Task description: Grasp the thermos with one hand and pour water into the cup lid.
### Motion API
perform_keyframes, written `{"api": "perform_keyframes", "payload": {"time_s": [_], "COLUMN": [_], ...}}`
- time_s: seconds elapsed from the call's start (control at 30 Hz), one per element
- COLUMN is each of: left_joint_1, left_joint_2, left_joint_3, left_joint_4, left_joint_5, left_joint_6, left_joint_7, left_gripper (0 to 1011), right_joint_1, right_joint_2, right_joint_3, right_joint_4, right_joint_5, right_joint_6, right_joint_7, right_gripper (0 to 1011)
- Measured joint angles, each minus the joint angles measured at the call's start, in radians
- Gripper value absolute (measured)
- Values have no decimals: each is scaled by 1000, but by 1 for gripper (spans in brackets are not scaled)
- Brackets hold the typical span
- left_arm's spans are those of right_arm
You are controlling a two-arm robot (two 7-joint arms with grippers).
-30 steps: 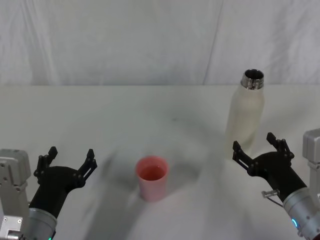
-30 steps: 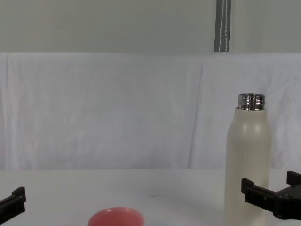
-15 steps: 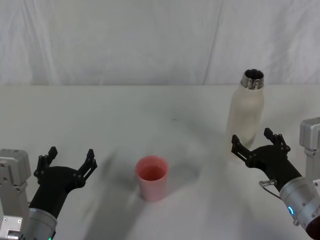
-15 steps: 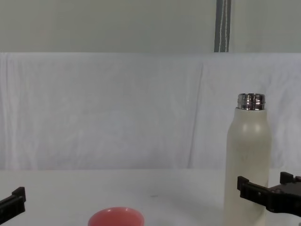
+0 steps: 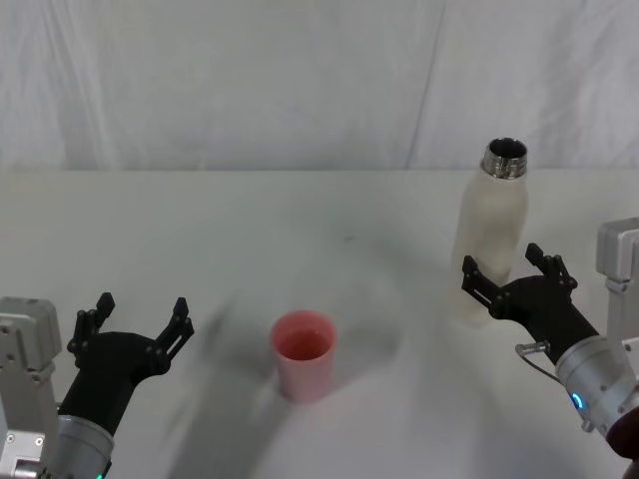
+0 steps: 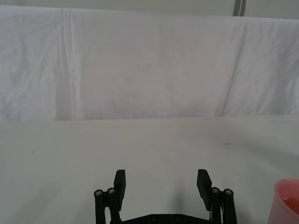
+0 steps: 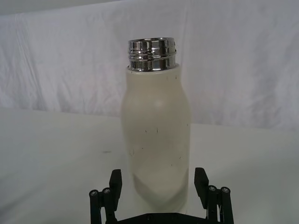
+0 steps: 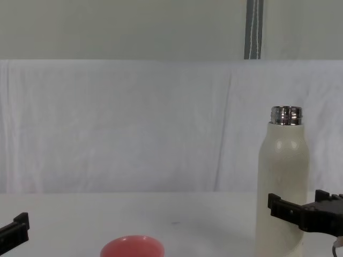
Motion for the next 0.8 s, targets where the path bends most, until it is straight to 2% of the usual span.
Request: {"api": "perform_keyframes", "payload": {"time_s": [0.8], "left_joint_1": [0], "left_joint_2": [0], "left_joint_3": [0], "left_joint_4": [0], "left_joint_5": [0], "left_joint_6": [0], "left_joint_7": [0], "left_gripper": [1001], "right_joint_1": [68], "right_joint_2": [-8], "right_joint_3": [-14], "right_joint_4": [92], "right_joint_5": [14], "right_joint_6": [-17], "right_joint_7": [8], "right_gripper": [1002]}}
